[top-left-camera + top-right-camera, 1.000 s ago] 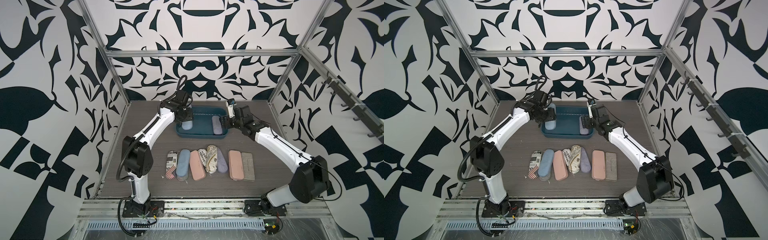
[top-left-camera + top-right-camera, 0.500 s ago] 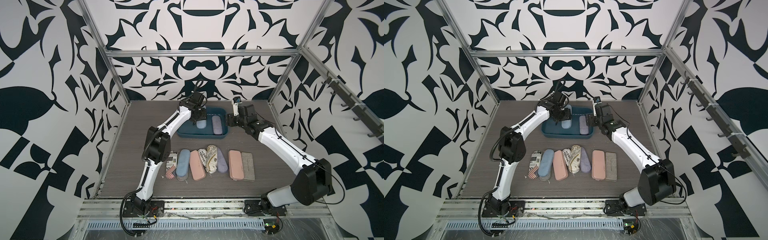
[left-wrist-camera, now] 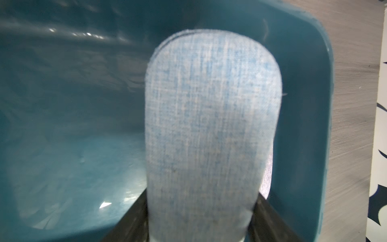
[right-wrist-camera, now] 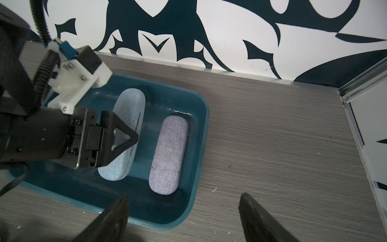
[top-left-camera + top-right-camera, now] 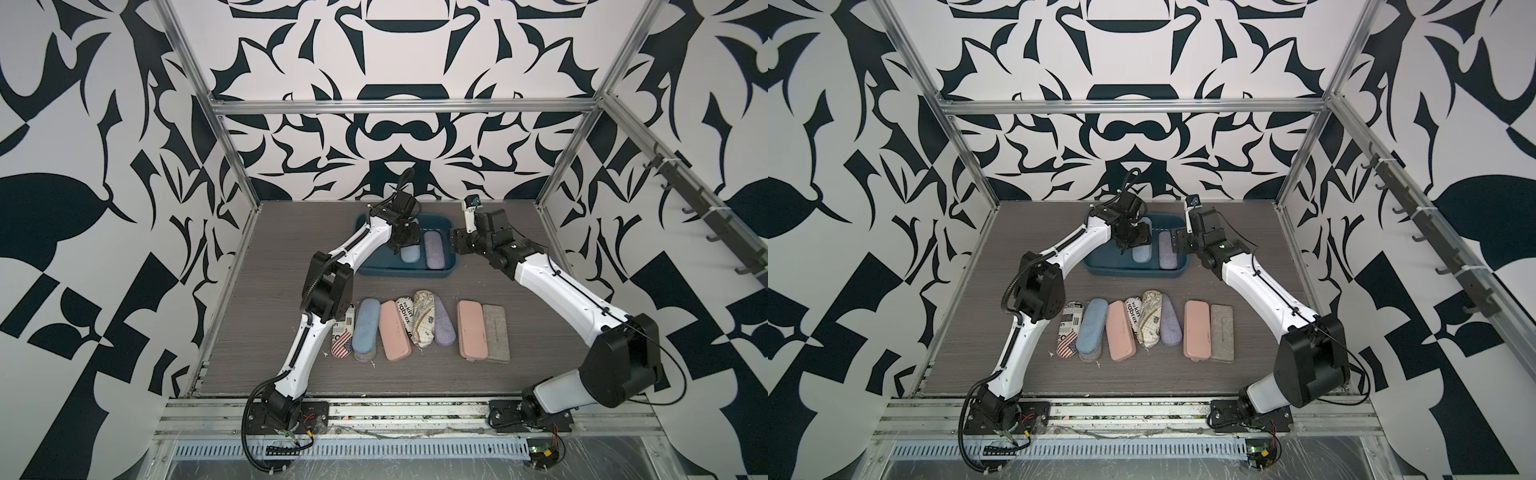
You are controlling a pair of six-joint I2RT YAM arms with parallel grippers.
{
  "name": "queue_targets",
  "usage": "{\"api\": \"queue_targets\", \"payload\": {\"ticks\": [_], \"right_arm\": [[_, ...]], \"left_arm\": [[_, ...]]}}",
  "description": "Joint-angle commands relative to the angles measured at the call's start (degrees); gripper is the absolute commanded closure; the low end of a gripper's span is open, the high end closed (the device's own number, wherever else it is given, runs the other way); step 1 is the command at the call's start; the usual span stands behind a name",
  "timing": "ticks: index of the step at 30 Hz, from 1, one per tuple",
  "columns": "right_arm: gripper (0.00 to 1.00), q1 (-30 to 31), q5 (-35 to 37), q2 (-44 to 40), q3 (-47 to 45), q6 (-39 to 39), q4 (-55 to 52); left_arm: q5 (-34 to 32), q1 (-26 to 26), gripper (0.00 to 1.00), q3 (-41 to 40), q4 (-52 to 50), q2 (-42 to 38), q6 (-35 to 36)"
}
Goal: Put the glasses cases into the storage boxes
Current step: Place the glasses case in the storage box.
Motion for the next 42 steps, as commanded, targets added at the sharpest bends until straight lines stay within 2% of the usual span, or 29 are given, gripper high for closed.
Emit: {"api": "queue_targets", "payload": {"ticks": [1, 13, 30, 42], "right_arm": [[0.15, -0.3, -0.6, 0.0, 1.4, 0.5, 0.7], [0.15, -0.4, -1.1, 0.7, 1.6, 0.6, 0.6], [0.15, -0.7, -1.4, 1.2, 1.3, 0.6, 0.7], [0.15, -0.7, -1.6, 0.9, 0.9, 0.8, 0.7]], "left_arm": [[1.1, -0.7, 0.48, 1.8, 0.8, 2.0, -1.4], [1.5, -1.4, 0.47, 3.8, 1.1, 5.7, -2.7], [2.4, -1.3, 0.27, 3.6, 2.0, 6.8, -4.3], [2.7, -1.3, 0.25, 2.0, 3.5, 3.8, -4.8]]}}
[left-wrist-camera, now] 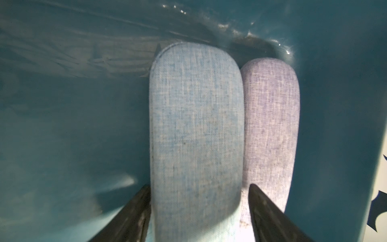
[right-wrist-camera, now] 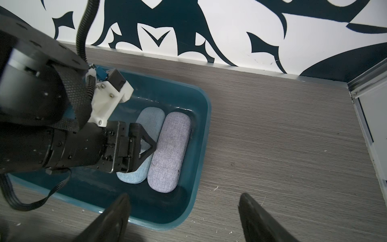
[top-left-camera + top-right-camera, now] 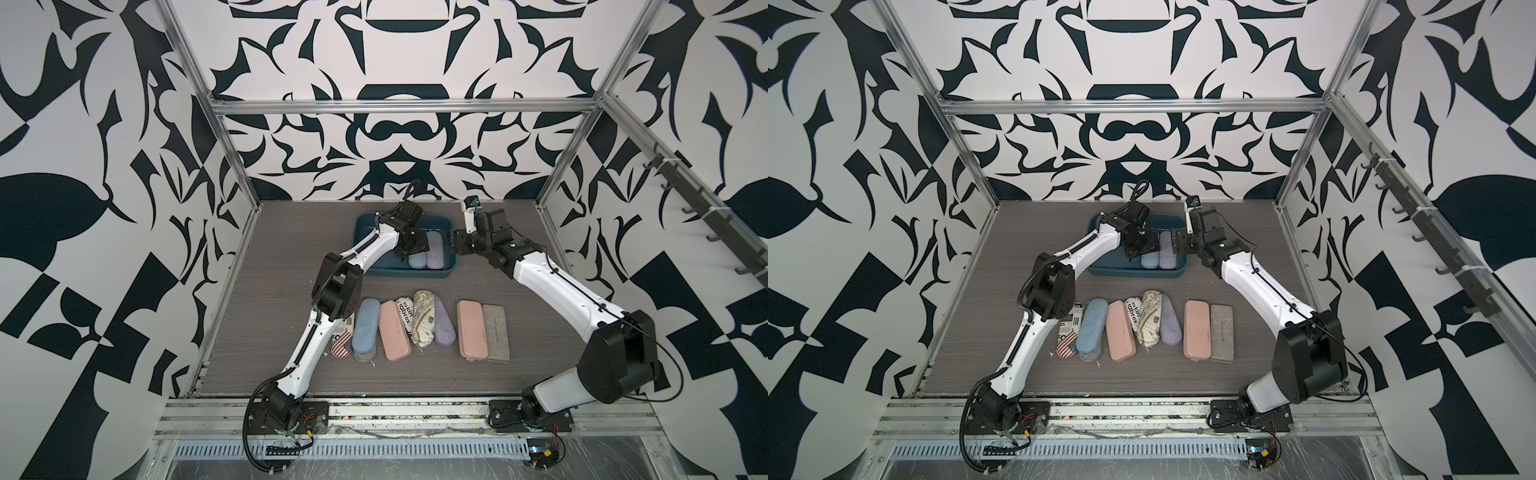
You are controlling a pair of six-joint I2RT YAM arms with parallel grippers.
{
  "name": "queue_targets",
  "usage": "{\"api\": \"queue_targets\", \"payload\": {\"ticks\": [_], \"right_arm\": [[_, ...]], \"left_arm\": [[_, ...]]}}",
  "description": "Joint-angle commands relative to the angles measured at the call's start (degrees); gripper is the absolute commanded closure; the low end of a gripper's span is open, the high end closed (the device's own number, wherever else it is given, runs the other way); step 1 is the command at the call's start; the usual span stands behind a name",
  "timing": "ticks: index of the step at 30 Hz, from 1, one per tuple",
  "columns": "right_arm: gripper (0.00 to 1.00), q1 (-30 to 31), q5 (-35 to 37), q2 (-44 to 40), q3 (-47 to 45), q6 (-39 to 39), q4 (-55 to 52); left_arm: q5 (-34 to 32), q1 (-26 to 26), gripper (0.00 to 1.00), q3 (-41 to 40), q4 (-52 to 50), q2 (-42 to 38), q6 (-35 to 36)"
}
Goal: Put the glasses cases into the storage boxes
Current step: Place the glasses case in the storage box, then pick up the glasses case.
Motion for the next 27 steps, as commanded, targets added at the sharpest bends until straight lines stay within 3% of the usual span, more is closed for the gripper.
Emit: {"api": "queue_targets", "payload": {"ticks": [1, 6, 15, 22, 27], "right_arm": [[0.15, -0.2, -0.3, -0.3, 0.9, 0.7, 0.9], [0.15, -0.1, -0.5, -0.8, 0.8, 0.7, 1.1], [0.15, -0.2, -0.3, -1.9, 0.4, 0.7, 1.3], [0.15, -0.1, -0.3, -2.4, -0.1, 0.5, 2.1], [0.15, -0.1, -1.1, -1.6, 0.2, 0.7, 2.3]], "left_arm": [[0.5, -0.2, 0.24, -0.9, 1.4, -3.0, -0.7], [-0.4, -0.1, 0.17, -4.0, 5.6, -8.8, 0.9], [-1.8, 1.2, 0.16, -8.0, 5.7, -21.4, 4.9], [-6.7, 1.1, 0.16, -29.5, 4.6, -43.7, 6.8], [-12.4, 0.4, 0.16, -44.8, -2.6, -59.4, 5.2]]}}
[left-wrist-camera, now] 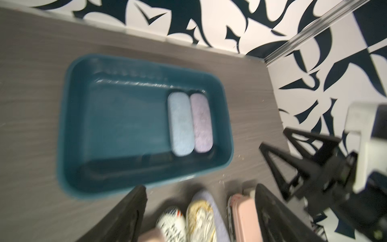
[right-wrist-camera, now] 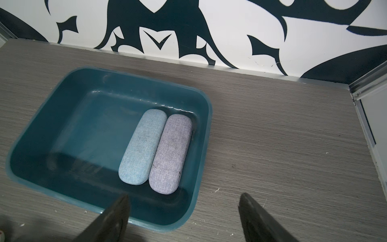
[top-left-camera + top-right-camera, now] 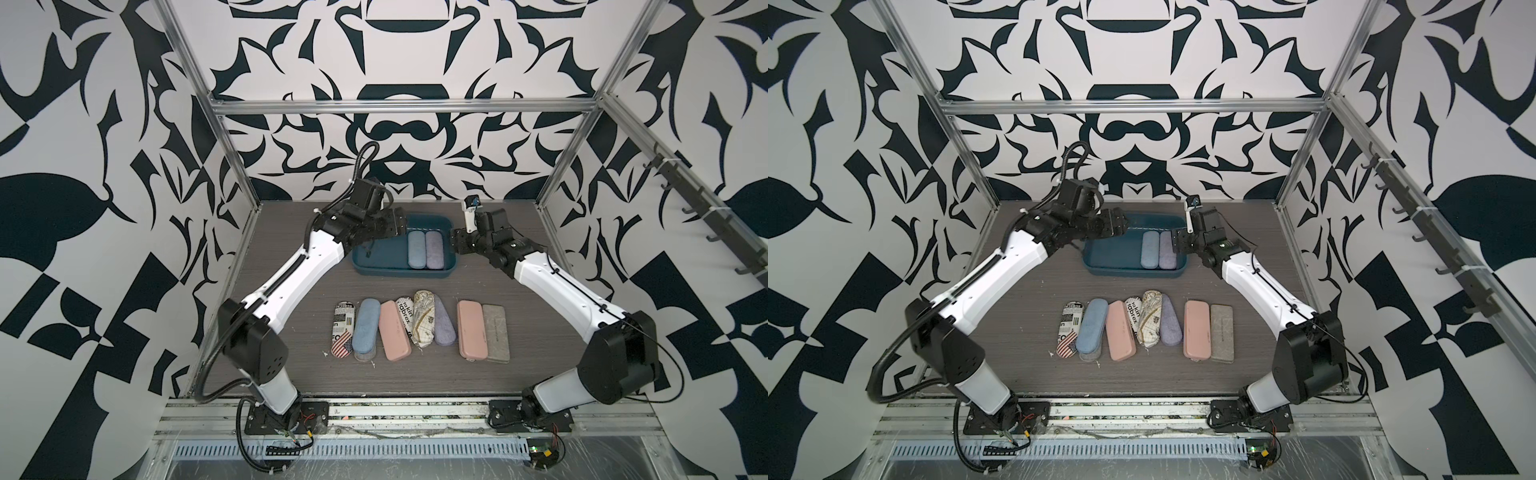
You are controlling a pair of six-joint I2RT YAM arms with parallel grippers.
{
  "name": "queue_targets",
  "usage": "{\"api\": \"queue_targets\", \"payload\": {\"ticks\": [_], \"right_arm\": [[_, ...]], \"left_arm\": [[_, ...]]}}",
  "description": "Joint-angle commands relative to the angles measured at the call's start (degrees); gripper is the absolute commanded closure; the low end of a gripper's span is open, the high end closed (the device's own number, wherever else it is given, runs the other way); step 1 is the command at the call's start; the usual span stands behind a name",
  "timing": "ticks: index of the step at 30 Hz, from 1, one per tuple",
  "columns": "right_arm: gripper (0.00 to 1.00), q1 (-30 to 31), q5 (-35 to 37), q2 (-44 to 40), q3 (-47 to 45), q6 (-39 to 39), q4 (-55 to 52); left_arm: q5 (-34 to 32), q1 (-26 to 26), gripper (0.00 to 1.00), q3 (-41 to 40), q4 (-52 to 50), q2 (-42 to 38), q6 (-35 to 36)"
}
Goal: Put the glasses cases into the storage boxes
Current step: Pick up the glasses case.
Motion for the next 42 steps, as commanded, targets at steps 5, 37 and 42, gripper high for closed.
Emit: {"api": "queue_targets", "payload": {"ticks": [5, 37, 42], "right_arm": [[0.15, -0.2, -1.6, -0.7, 0.6, 1.1, 1.8], [0.16, -0.2, -4.3, -0.7, 0.3, 2.0, 1.9], [0.16, -0.2, -4.2, -0.5, 0.3, 2.0, 1.9]], "left_arm": [[-6.4, -2.1, 0.16, -17.1, -12.9, -14.6, -6.3], [-6.7, -11.7, 0.13, -30.2, -11.1, 1.6, -7.6], [-6.1, -11.1, 0.14, -30.4, -11.0, 2.3, -7.3]]}}
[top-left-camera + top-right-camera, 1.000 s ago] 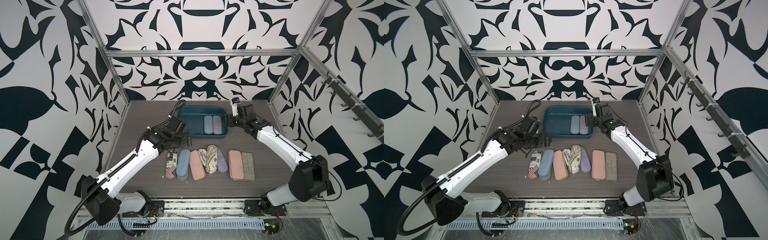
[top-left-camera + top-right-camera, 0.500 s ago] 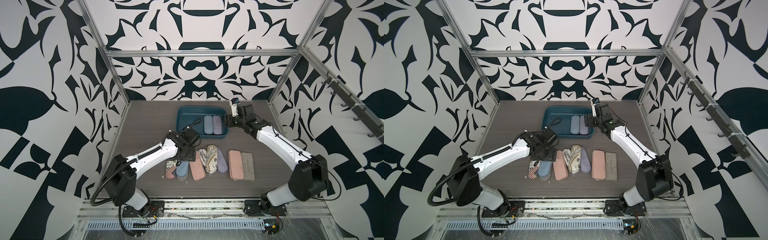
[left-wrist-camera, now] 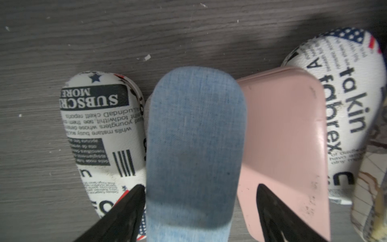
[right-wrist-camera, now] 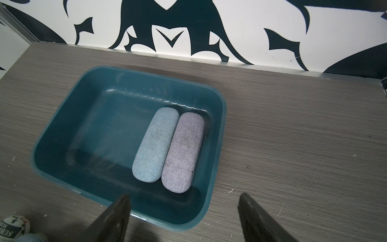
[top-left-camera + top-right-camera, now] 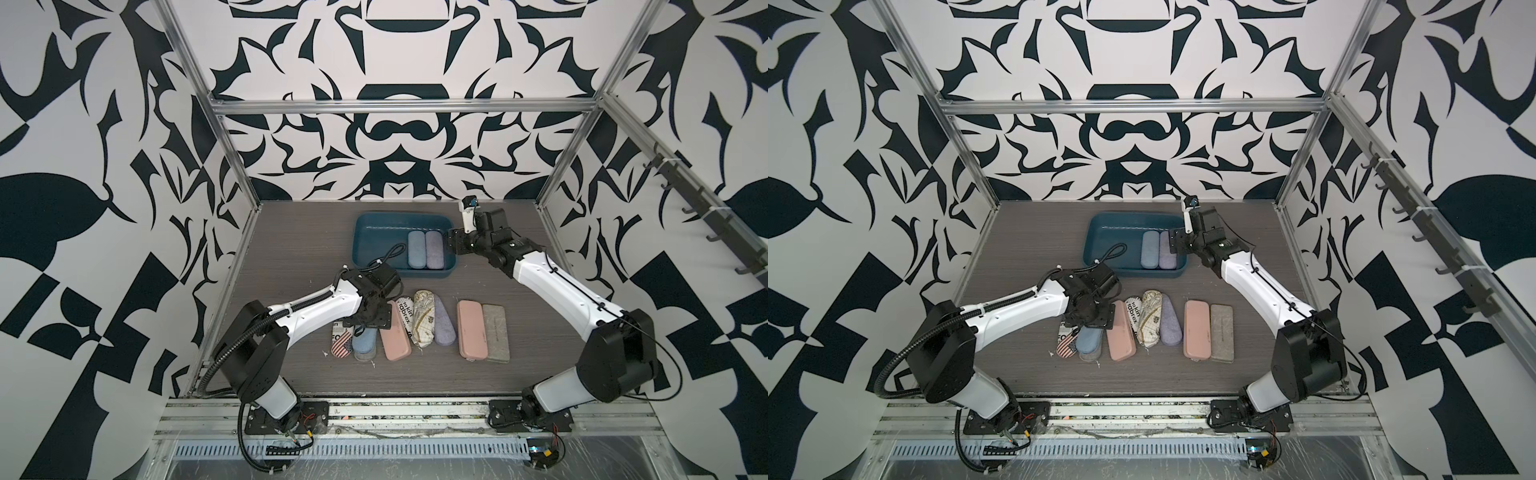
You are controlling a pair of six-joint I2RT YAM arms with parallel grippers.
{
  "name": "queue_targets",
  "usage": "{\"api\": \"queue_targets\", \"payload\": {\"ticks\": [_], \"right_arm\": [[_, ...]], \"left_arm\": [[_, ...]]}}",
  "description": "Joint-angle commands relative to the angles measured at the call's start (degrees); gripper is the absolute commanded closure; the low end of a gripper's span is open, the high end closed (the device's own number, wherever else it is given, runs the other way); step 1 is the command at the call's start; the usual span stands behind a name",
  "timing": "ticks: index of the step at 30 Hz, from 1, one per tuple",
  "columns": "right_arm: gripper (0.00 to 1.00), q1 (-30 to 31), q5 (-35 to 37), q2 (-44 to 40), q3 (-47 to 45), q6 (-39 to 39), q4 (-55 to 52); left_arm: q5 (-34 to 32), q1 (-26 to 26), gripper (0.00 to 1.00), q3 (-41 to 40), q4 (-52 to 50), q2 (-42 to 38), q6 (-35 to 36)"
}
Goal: Put the glasses cases into the storage boxes
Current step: Pick up the glasses case.
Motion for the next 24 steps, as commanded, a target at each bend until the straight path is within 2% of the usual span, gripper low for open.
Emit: {"api": "queue_targets", "payload": {"ticks": [1, 3, 4, 11, 16, 24], "right_arm": [[0.16, -0.2, -0.4, -1.0, 0.3, 0.5, 1.6], [0.16, -0.2, -0.3, -0.9, 0.3, 0.5, 1.6], [0.16, -0.1, -0.4, -0.8, 0.3, 0.4, 1.6], [0.16, -0.2, -0.3, -0.7, 0.2, 0.5, 1.6], [0.16, -0.2, -0.2, -0.5, 0.2, 0.5, 1.6], [0.16, -0.2, -0.1, -0.5, 0.2, 0.5, 1.7]], "left_arm": [[0.7, 0.5, 0.14, -0.7, -0.9, 1.2, -0.6], [0.6, 0.6, 0.14, -0.8, 0.4, 1.6, -0.6], [0.6, 0.8, 0.18, -0.8, 0.7, 1.8, -0.6], [0.4, 0.8, 0.29, -0.6, 0.5, 2.3, -0.8], [-1.3, 0.8, 0.44, 0.3, -1.7, 1.4, -0.9], [-3.1, 0.8, 0.46, 5.9, -6.1, -3.2, -0.5]]}}
